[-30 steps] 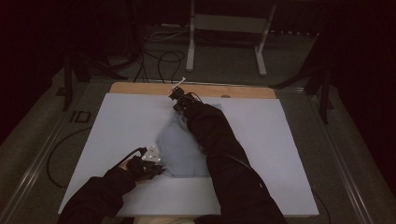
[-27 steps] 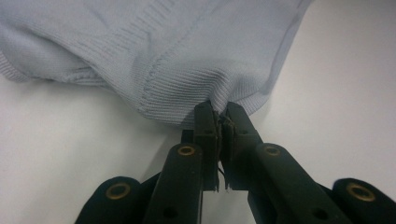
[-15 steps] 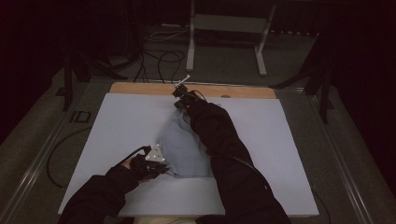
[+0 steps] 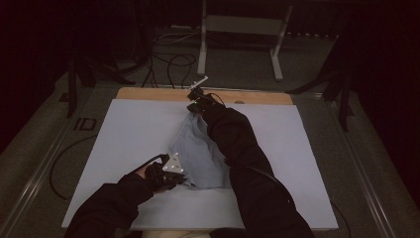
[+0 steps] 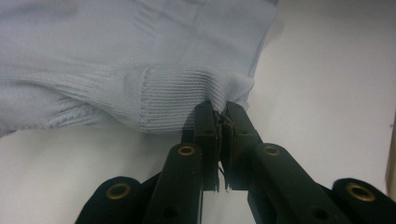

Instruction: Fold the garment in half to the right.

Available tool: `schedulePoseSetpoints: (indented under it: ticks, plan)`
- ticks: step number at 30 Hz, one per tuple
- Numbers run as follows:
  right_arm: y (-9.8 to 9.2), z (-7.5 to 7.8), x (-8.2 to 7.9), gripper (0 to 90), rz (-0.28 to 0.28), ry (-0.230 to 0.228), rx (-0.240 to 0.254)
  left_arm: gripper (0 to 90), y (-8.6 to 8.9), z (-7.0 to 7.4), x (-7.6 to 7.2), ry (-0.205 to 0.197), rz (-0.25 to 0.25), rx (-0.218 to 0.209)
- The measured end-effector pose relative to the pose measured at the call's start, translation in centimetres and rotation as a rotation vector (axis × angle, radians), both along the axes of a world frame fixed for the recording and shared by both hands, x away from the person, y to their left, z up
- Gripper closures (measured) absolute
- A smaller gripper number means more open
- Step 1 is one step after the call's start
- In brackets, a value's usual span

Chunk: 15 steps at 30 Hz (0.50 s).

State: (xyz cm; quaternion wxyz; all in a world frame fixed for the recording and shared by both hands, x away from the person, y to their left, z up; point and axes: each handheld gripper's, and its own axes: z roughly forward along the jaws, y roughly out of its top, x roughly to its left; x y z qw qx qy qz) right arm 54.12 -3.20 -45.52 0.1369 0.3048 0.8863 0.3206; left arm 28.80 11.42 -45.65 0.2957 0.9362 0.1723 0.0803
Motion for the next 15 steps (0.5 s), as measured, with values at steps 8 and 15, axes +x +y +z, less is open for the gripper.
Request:
schedulePoseSetpoints:
  ticks: [8, 15]
  plan:
    - [-1.8, 1.3, -0.4, 85.8, -0.013, -0.014, 0.021, 86.6, -1.7, 1.1, 0.0, -0.017, -0.032, 0.006]
    - [-3.5, 2.0, -0.5, 85.9, -0.033, -0.015, 0.045, 86.6, -3.1, 1.6, 0.2, -0.025, -0.062, 0.016]
